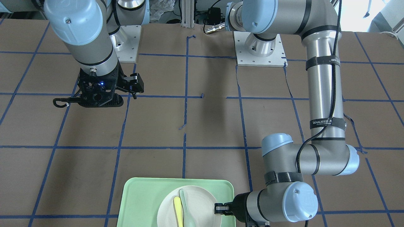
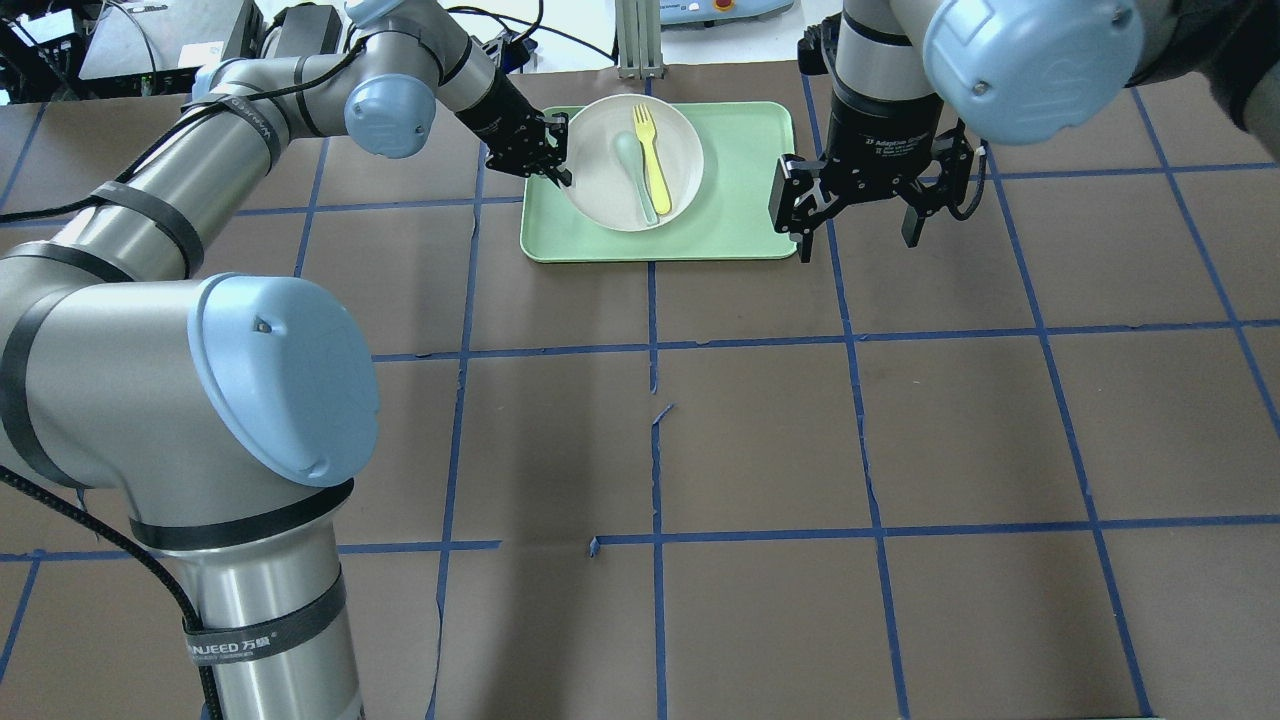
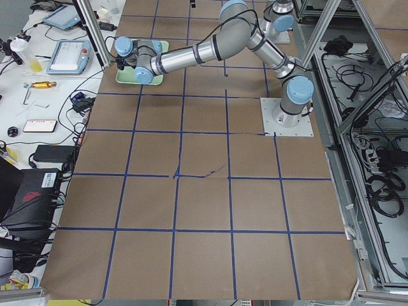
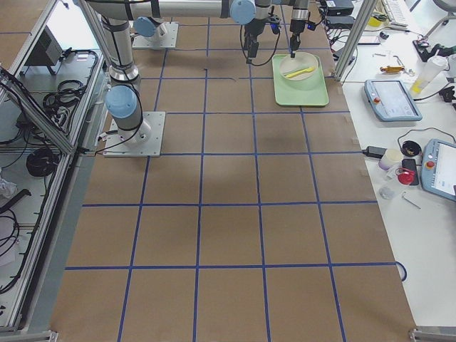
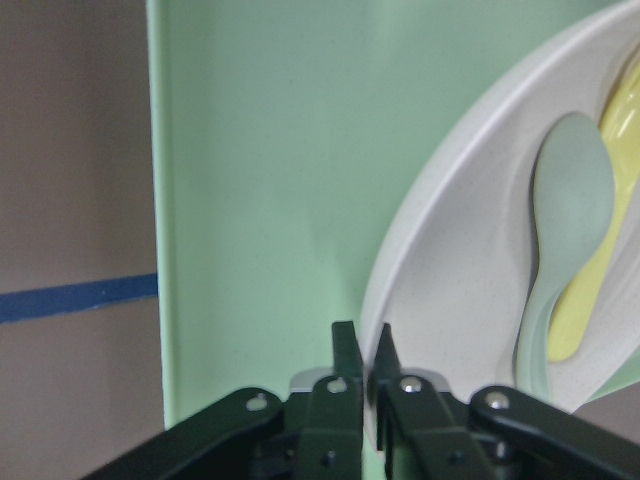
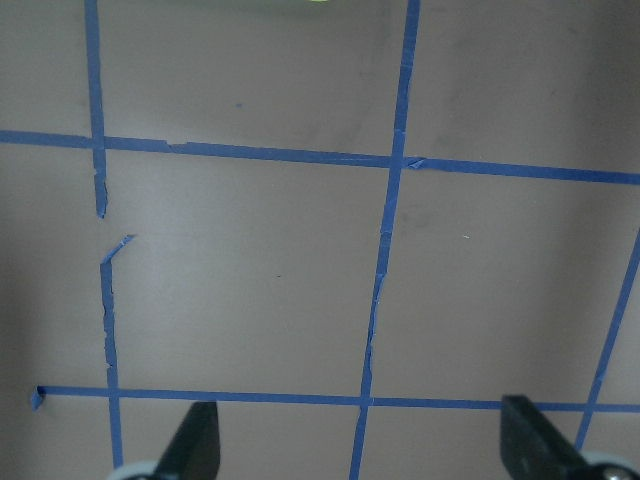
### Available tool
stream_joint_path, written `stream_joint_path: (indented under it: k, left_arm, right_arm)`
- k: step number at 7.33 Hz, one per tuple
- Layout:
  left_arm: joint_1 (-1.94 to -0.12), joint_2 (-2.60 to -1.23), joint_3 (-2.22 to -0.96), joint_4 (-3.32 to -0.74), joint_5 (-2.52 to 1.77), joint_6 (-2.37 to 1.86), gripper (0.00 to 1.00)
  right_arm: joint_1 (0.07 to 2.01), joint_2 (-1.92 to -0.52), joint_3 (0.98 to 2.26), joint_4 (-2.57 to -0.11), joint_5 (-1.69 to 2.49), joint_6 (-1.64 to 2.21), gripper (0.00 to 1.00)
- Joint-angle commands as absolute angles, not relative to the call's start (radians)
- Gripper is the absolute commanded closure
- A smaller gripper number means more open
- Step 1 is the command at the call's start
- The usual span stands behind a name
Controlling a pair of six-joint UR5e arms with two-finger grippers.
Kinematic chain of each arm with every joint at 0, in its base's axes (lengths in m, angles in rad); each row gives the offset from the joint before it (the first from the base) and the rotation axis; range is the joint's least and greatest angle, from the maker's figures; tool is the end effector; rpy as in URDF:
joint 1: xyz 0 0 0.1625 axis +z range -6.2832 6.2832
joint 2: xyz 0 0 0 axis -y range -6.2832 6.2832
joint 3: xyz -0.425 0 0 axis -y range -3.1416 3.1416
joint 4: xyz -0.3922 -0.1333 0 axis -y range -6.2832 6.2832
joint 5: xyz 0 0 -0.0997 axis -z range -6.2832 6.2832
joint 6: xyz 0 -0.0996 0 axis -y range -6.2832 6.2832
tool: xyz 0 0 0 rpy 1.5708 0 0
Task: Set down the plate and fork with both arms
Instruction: 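Release the plate and raise the left gripper while the right gripper reaches over the plate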
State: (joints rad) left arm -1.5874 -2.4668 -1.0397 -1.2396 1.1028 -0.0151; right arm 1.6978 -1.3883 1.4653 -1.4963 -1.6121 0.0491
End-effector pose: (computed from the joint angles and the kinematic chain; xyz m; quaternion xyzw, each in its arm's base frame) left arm -0.1914 -0.7918 0.1959 0.0032 -0.9726 -0.0201 0.2315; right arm 0.1980 -0.5309 0.4369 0.0404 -0.9961 -0.0736 0.0272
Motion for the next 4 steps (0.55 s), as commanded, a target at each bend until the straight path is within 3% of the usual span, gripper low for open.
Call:
stream_joint_path:
  k: [1, 4]
  left_arm:
    - [-1.609, -2.482, -1.026, -1.239, 1.108, -0.002, 1.0]
    - [-1.628, -2.487, -1.028, -1.239, 1.111, 0.031, 1.0]
  right_arm:
    - [1.698, -1.388, 1.465, -1.497, -1.609, 0.049, 0.0]
    - [1.698, -1.388, 1.463, -1.499, -1.612, 0.049, 0.0]
